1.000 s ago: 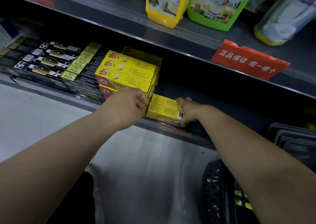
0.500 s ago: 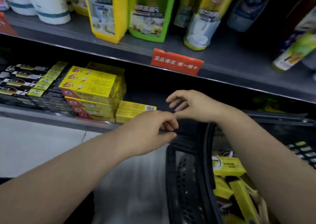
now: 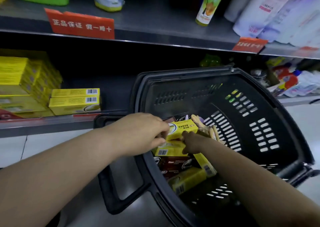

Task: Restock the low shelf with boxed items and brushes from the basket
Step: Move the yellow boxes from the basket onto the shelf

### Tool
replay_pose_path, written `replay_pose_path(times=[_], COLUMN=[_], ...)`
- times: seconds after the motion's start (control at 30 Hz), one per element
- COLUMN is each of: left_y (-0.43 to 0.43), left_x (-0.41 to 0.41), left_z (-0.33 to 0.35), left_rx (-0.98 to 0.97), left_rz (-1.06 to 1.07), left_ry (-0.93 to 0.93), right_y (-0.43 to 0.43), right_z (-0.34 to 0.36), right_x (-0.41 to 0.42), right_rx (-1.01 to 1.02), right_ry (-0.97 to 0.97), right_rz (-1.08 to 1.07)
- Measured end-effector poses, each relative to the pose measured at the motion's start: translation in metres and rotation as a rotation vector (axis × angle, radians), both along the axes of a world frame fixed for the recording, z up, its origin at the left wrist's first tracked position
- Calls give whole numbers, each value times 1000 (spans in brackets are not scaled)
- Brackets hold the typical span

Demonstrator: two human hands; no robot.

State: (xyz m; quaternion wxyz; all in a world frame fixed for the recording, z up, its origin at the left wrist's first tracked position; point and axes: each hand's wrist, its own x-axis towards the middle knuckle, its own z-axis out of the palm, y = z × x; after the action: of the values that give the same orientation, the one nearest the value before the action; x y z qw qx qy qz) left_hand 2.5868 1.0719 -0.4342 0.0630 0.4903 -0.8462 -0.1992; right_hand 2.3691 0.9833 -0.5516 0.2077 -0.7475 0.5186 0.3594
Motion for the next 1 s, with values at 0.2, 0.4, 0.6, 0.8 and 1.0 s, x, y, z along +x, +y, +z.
replay_pose_path(times=[0.2,0.4,0.6,0.8,1.0], left_y=[-16,-25,-24,-26,-32], left_x=[-8,-15,-31,-50,-44], left_z=[-12,-13,-6,-5,0], left_rx=[17,47,111,661,1039], left_rz=[-10,11,159,604,815], left_ry=[-81,-127,45,663,1273], right_y=[-4,-12,-33,-15,-2], right_z=[-42,-38,53,120,127], right_x=[-30,-41,-27,-9,7], right_rx=[-26,-123,10,427,508], right_ry=[222,163,-364,-1169,-1451], right_rz=[-225,-256,-431,-883,-943])
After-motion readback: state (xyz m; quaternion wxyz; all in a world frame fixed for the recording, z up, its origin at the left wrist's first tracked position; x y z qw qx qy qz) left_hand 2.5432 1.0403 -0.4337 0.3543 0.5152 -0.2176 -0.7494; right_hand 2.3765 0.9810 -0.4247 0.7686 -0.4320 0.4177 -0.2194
